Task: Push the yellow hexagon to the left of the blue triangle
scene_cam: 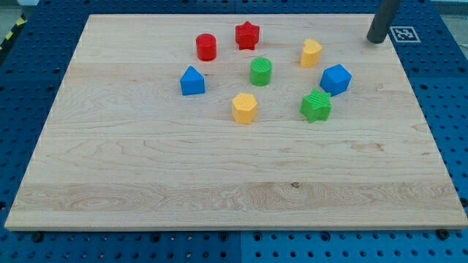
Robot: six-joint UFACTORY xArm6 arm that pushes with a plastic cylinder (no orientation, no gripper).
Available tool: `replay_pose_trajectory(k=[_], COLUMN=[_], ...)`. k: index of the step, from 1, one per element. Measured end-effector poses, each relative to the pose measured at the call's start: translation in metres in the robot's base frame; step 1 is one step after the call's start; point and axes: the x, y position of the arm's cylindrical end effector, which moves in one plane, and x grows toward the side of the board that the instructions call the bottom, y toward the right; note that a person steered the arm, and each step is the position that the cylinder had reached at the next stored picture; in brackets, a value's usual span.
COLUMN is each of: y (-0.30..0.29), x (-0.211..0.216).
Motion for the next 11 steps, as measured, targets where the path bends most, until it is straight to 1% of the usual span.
replay_pose_trajectory(k=[3, 4, 5, 6, 7, 8, 9, 10, 11], y=[0.0, 0.0, -0.015, -0.022, -0.022, -0.063, -0.15, -0.163, -0.182], x=[0.001, 0.02, 0.038, 0.087, 0.157, 0.236, 0.269, 0.267, 0.222])
